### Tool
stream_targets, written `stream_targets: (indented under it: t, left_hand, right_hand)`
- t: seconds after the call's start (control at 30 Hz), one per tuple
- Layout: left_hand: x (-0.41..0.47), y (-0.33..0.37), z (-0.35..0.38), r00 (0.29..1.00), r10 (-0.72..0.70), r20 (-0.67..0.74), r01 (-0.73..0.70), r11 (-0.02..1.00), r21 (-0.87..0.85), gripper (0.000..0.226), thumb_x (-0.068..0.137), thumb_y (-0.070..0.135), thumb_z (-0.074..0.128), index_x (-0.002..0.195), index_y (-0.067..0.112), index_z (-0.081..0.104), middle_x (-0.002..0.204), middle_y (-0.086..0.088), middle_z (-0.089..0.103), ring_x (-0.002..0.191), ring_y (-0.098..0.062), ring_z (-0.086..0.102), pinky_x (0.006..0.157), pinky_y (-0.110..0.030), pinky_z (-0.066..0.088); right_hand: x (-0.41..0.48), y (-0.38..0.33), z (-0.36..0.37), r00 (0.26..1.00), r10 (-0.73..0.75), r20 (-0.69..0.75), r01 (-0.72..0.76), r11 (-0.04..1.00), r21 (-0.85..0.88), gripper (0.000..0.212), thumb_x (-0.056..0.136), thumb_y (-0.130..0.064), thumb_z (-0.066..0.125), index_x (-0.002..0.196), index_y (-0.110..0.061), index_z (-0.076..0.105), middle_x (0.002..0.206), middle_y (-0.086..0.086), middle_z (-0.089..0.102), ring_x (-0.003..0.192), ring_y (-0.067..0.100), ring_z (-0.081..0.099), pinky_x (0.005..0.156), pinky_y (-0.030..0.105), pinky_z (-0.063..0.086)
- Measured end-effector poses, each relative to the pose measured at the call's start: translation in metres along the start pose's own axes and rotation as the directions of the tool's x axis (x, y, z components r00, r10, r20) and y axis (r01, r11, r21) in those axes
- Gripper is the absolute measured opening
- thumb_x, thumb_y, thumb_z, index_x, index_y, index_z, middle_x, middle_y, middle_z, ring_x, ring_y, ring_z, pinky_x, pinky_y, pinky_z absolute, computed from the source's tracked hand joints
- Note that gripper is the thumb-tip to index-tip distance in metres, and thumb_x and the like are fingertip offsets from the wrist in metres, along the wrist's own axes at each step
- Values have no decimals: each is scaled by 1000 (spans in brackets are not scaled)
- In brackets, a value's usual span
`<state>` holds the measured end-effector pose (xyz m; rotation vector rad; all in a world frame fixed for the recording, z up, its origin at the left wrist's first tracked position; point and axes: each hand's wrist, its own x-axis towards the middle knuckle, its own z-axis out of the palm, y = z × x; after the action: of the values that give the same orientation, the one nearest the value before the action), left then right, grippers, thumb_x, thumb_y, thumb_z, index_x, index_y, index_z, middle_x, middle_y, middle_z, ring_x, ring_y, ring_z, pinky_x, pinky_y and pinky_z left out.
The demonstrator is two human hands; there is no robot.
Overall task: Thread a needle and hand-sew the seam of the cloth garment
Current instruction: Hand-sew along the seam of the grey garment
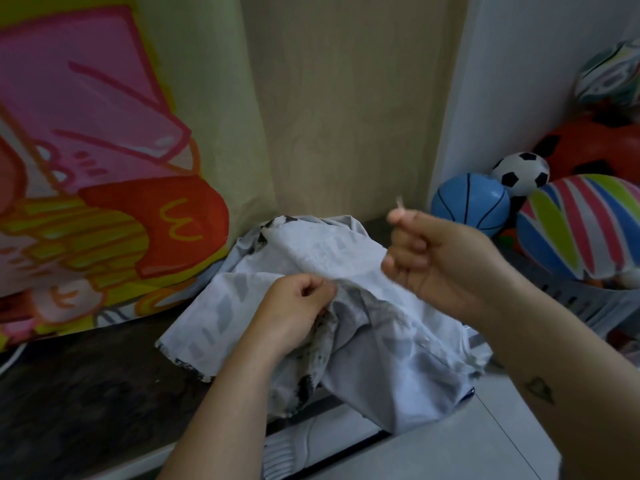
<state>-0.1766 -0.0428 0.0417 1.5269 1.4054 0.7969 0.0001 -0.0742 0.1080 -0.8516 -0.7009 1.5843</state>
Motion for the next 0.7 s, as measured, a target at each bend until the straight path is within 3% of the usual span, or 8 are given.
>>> stream_targets:
  t: [0.07, 0.1, 0.17, 0.2, 0.23, 0.4, 0.53, 0.7]
  left_hand:
    - [0, 2, 0, 1000, -1, 6, 1, 1000, 13, 20, 94, 31, 58, 85, 20, 71, 73, 6, 67, 66, -3, 58, 63, -17, 44]
    - [0, 2, 1, 1000, 6, 5, -6, 1000, 27, 20, 93, 32, 58, 82, 21, 71, 70, 8, 65, 64, -2, 57, 62, -18, 44]
    - [1, 2, 2, 1000, 16, -11, -16, 999, 34, 21, 92, 33, 59, 78, 21, 70, 68, 8, 63, 64, -4, 56, 63, -19, 44]
    - [1, 2, 2, 1000, 14, -18, -13, 999, 31, 21, 92, 32, 60, 76, 20, 69, 67, 8, 62, 64, -5, 55, 62, -19, 43]
    - [1, 2, 3, 1000, 10, -17, -10, 1000, 29, 21, 91, 31, 60, 75, 20, 68, 67, 7, 62, 63, -5, 55, 61, -17, 43]
    - [-1, 2, 3, 999, 8, 33, -9, 1000, 19, 21, 91, 30, 61, 78, 17, 70, 74, 0, 66, 69, -9, 58, 70, -24, 46]
    - [0, 2, 2, 1000, 11, 25, -11, 1000, 14, 18, 91, 28, 62, 79, 18, 70, 71, 6, 65, 65, -3, 57, 60, -11, 43]
    - [1, 2, 1, 1000, 6, 9, -6, 1000, 25, 20, 92, 28, 61, 83, 13, 70, 69, 4, 61, 65, -6, 55, 59, -12, 42]
  right_hand:
    - [-4, 8, 4, 988, 150, 38, -132, 944, -303, 20, 96, -10, 42, 85, -7, 58, 57, -1, 29, 47, 10, 28, 53, 26, 55]
    - [-5, 16, 4, 986, 166, 30, -129, 854, -504, 18, 96, -11, 46, 89, -5, 62, 57, 0, 34, 46, 9, 34, 54, 22, 55]
    - [2, 34, -2, 999, 7, 40, 32, 475, -880, 14, 92, -21, 57, 92, -8, 65, 60, -5, 46, 45, 0, 45, 51, 7, 43]
    - [5, 41, -5, 990, -105, 97, 124, 286, -950, 12, 89, -25, 62, 91, -13, 65, 60, -9, 46, 47, -4, 46, 51, 5, 38]
    - [8, 46, -8, 978, -173, 120, 152, 189, -970, 11, 86, -27, 65, 91, -18, 63, 59, -11, 44, 49, -6, 46, 53, 5, 36]
    - [16, 51, -20, 970, -220, 101, 145, 196, -970, 18, 81, -29, 72, 90, -22, 59, 54, -9, 40, 44, 1, 41, 48, 10, 35]
    - [22, 50, -23, 964, -246, 105, 147, 161, -976, 12, 80, -28, 72, 78, -25, 61, 48, -7, 35, 45, 3, 40, 51, 14, 34]
    - [23, 46, -24, 945, -304, 118, 162, 127, -978, 25, 80, -27, 72, 66, -36, 53, 45, -8, 32, 46, 3, 38, 47, 17, 28]
